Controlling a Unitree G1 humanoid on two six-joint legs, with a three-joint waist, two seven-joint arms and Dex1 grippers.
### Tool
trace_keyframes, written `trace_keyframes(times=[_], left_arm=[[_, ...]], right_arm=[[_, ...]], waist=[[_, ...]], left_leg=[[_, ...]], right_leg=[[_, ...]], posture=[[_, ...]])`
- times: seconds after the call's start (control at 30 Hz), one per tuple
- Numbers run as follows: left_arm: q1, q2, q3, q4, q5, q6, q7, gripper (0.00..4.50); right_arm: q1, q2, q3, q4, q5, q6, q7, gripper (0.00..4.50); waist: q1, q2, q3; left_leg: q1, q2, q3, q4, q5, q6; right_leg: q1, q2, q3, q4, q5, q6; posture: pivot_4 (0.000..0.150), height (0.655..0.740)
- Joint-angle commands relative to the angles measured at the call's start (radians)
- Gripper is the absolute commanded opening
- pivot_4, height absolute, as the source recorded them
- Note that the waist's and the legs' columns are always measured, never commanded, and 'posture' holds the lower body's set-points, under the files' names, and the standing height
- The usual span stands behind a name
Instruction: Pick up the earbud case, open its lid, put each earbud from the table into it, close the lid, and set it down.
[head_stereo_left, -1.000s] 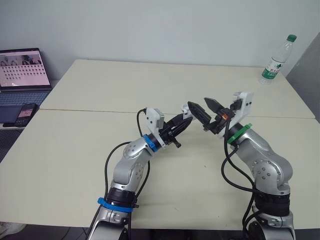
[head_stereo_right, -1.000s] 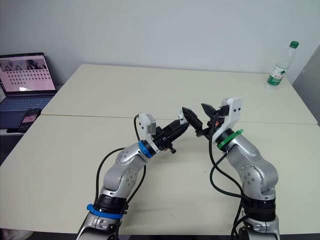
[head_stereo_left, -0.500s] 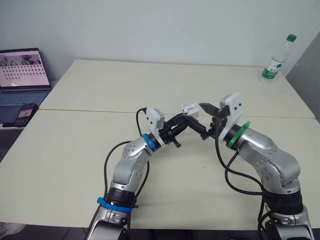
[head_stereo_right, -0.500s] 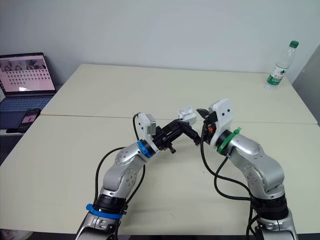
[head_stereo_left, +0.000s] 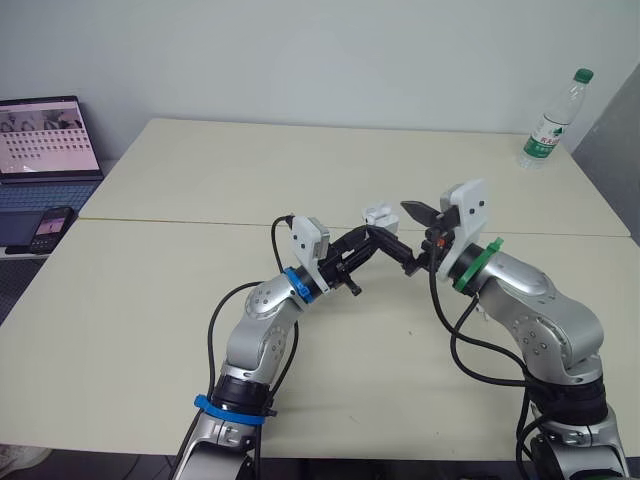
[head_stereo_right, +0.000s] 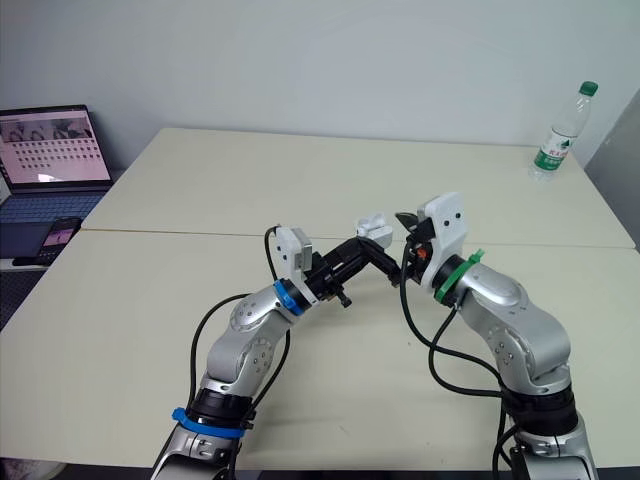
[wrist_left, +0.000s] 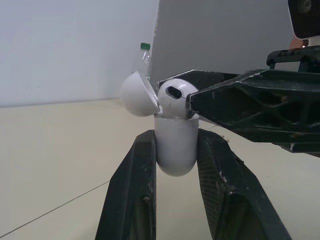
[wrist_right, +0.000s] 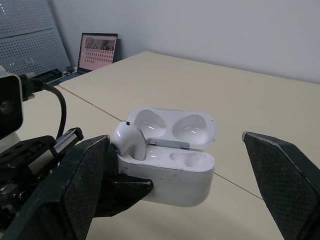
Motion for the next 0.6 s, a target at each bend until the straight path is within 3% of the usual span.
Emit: trace_keyframes(times=[0.03,0.6], left_arm=[[-0.005,-0.004,-0.005,-0.020,-0.004,-0.023,-0.011,0.79],[-0.006,-0.003,-0.003,-0.022,-0.005,-0.017,-0.014,0.79]], right_arm=[[-0.020,-0.008,-0.028,-0.017,0.003,-0.015,0.009,4.46],[-0.011,-0.030,-0.053,-0.041,0.036,-0.019,0.055,4.46]], waist=[[0.000,0.000,0.000],[0.000,0.000,0.000]], left_leg=[[0.000,0.000,0.000,0.000,0.000,0.000],[0.000,0.000,0.000,0.000,0.000,0.000]], right_leg=[[0.000,0.000,0.000,0.000,0.000,0.000],[0.000,0.000,0.000,0.000,0.000,0.000]], posture=[[0.150,0.7362],[0.150,0.7362]])
